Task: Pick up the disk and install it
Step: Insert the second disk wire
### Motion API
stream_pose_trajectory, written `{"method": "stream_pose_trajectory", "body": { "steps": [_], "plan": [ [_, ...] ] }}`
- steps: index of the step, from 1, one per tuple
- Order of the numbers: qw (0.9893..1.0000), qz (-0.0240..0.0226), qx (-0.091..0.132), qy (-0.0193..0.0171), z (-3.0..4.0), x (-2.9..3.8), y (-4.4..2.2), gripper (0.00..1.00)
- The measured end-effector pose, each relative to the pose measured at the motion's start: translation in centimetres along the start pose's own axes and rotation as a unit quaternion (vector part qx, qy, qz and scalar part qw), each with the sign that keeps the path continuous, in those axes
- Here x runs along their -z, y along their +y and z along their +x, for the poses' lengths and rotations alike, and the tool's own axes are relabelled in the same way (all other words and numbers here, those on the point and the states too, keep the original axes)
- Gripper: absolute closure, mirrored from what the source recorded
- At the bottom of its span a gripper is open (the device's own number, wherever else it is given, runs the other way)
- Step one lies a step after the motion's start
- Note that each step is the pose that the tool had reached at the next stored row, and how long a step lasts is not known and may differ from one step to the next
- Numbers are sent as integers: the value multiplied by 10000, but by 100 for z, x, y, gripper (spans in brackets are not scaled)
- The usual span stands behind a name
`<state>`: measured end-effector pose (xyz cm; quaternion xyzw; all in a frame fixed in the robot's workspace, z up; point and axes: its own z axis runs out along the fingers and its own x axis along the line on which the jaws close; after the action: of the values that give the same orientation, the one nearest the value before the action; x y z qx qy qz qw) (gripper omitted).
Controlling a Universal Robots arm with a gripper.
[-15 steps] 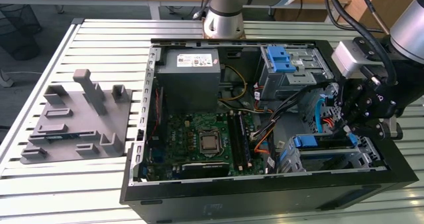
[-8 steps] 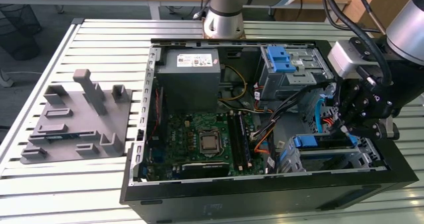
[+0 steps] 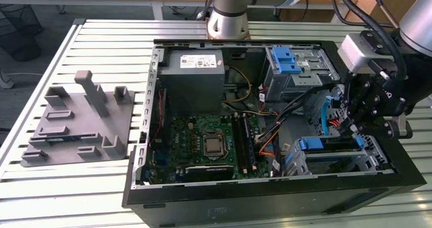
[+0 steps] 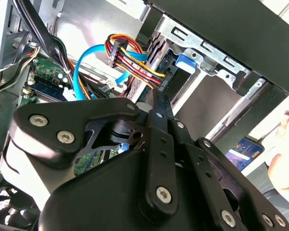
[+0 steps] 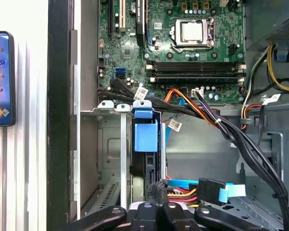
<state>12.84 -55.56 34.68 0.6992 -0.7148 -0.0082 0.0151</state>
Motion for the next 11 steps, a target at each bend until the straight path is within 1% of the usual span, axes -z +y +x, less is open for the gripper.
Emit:
{"method": "stream_pose_trajectory", "body": {
  "steps": [2,6,11],
  "plan": [
    [10000,3,-1,-3,0,0,10,89],
    [10000,17,0,-3,2,0,70,89],
    [10000,37,0,-4,3,-2,131,89]
  ]
}}
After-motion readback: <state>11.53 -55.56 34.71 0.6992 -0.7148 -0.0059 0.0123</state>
